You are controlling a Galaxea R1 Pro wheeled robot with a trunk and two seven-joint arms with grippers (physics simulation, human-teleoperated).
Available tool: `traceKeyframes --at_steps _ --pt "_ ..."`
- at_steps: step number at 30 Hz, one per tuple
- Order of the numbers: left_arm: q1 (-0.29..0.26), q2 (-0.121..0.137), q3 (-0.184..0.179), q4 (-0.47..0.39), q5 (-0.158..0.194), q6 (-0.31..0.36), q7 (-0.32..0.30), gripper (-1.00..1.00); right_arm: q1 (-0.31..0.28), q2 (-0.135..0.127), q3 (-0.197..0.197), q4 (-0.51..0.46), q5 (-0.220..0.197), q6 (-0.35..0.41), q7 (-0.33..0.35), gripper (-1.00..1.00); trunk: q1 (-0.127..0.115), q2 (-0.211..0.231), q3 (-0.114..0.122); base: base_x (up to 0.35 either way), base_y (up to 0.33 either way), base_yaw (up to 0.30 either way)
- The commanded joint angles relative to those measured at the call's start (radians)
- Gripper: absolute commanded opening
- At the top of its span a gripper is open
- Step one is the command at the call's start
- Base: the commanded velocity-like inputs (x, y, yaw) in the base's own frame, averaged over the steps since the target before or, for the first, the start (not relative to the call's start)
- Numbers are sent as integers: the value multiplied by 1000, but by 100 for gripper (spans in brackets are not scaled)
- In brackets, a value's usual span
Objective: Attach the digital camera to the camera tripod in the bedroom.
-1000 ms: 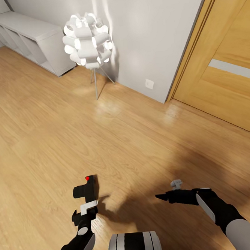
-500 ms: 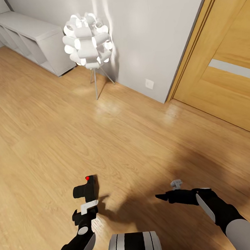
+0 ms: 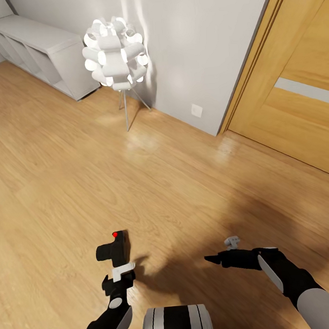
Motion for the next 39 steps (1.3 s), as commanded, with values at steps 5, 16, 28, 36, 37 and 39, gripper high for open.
traceKeyframes --at_steps 5,16,28,36,37,39 --pt "-1 0 -9 1 10 -5 6 100 0 -1 4 -1 -10 8 -2 100 0 0 -1 0 0 0" --pt "-1 3 -12 9 10 -6 6 100 0 -1 4 -1 -10 8 -2 100 0 0 -1 27 0 0" --pt "-1 4 -13 10 10 -9 9 100 0 -1 3 -1 -10 8 -1 100 0 0 -1 135 0 0" --pt "-1 4 -13 10 10 -9 9 100 0 -1 4 -1 -10 8 0 100 0 0 -1 9 0 0" --pt "-1 4 -13 10 10 -9 9 100 0 -1 4 -1 -10 8 -1 100 0 0 -1 2 0 0" --pt "-1 4 -13 10 10 -9 9 100 -1 -1 4 -1 -10 8 -1 100 0 0 -1 1 0 0"
